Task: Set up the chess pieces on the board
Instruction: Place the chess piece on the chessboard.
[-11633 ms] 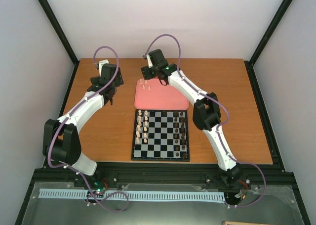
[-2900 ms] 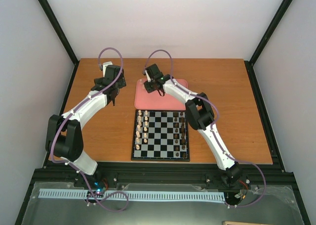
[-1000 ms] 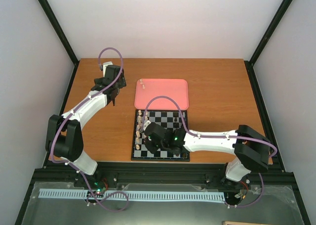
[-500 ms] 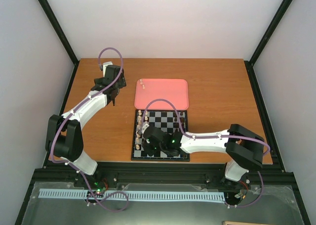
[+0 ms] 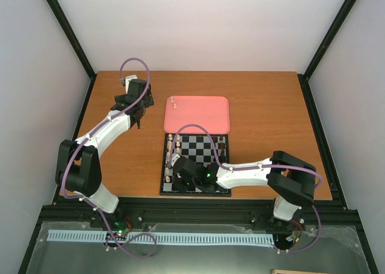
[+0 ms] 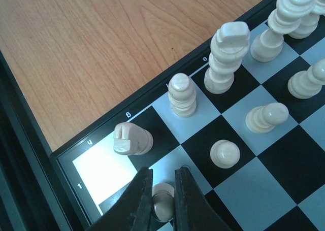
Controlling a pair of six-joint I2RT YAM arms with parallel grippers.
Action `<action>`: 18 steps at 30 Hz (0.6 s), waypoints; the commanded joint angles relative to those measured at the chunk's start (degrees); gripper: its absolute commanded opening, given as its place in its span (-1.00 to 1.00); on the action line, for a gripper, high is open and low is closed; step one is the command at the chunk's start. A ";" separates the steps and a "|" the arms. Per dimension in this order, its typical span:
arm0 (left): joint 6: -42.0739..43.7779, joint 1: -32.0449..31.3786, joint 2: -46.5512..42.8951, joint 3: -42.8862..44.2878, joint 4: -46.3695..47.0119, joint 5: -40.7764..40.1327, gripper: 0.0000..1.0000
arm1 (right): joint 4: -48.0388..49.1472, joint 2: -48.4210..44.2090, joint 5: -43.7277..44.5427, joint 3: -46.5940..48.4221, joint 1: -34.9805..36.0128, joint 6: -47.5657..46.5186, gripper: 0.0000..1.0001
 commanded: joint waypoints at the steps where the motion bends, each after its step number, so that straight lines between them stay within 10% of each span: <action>1: 0.86 -0.41 -0.30 1.97 0.25 -0.59 1.00 | 1.04 1.33 1.50 0.64 0.67 0.16 -0.94; 18: 0.89 -0.42 -0.01 2.12 0.24 -0.55 1.00 | 1.07 3.20 3.50 1.46 0.67 -0.28 -0.91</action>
